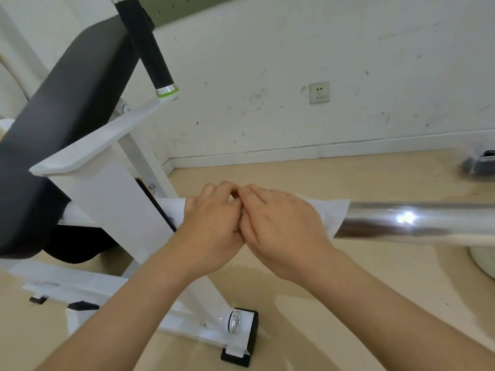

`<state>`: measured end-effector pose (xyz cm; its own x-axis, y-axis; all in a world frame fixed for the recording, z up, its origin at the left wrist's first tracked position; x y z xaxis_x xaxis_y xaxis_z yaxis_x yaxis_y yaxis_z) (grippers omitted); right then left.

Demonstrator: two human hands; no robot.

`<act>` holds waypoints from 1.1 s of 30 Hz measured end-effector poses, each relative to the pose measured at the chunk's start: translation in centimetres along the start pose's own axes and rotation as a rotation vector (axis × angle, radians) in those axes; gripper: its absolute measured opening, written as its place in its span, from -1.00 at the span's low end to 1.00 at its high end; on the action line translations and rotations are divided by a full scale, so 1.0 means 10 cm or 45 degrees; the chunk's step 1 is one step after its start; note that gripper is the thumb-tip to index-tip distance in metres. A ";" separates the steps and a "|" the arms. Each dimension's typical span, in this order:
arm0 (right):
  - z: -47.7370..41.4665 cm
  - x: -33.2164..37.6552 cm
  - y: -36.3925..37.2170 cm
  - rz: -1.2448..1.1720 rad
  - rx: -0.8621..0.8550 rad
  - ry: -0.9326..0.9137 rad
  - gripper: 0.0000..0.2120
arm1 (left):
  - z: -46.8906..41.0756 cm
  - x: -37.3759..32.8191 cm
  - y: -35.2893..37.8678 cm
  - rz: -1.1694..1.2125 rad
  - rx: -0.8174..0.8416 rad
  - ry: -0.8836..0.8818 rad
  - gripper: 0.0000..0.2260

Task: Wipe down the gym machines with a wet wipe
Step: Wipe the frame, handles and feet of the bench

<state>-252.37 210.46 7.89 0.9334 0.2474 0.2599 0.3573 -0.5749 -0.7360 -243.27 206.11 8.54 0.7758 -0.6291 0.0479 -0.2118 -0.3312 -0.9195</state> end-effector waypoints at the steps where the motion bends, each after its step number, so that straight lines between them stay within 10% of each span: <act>1: 0.00 -0.04 0.05 0.076 0.044 -0.012 -0.48 | 0.05 0.07 0.00 0.048 -0.019 0.010 -0.52; 8: 0.05 -0.34 -0.26 0.124 0.428 0.085 -0.51 | 0.07 0.40 -0.03 0.237 -0.077 0.046 -0.46; 14: -0.19 0.01 0.21 0.463 0.060 -0.080 -0.56 | 0.06 0.47 -0.10 0.764 -0.231 -0.259 -0.67; 20: 0.09 -0.29 0.02 0.537 -0.123 -0.014 -0.55 | 0.08 0.36 0.07 0.311 -0.198 0.054 -0.58; 29: 0.76 -1.48 -1.12 0.494 0.171 0.600 -0.49 | 0.02 -0.08 0.03 0.507 -0.109 -0.123 -0.73; 33: 0.96 -1.80 -1.25 -0.167 -0.084 1.542 -0.58 | 0.05 -0.17 -0.15 0.681 0.188 -0.293 -0.69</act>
<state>-273.93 220.73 6.44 0.3043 -0.5601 0.7705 0.4191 -0.6476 -0.6364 -243.98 208.03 9.67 0.6967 -0.5077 -0.5068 -0.5364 0.1005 -0.8380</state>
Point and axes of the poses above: each hand's wrist, its own z-axis away from the middle knuckle, its own y-axis out of the palm, x = y × z, the point moved 5 cm from there along -z, towards the middle knuckle, and after that the axes turned 10 degrees about -x, right-handed, at the moved point
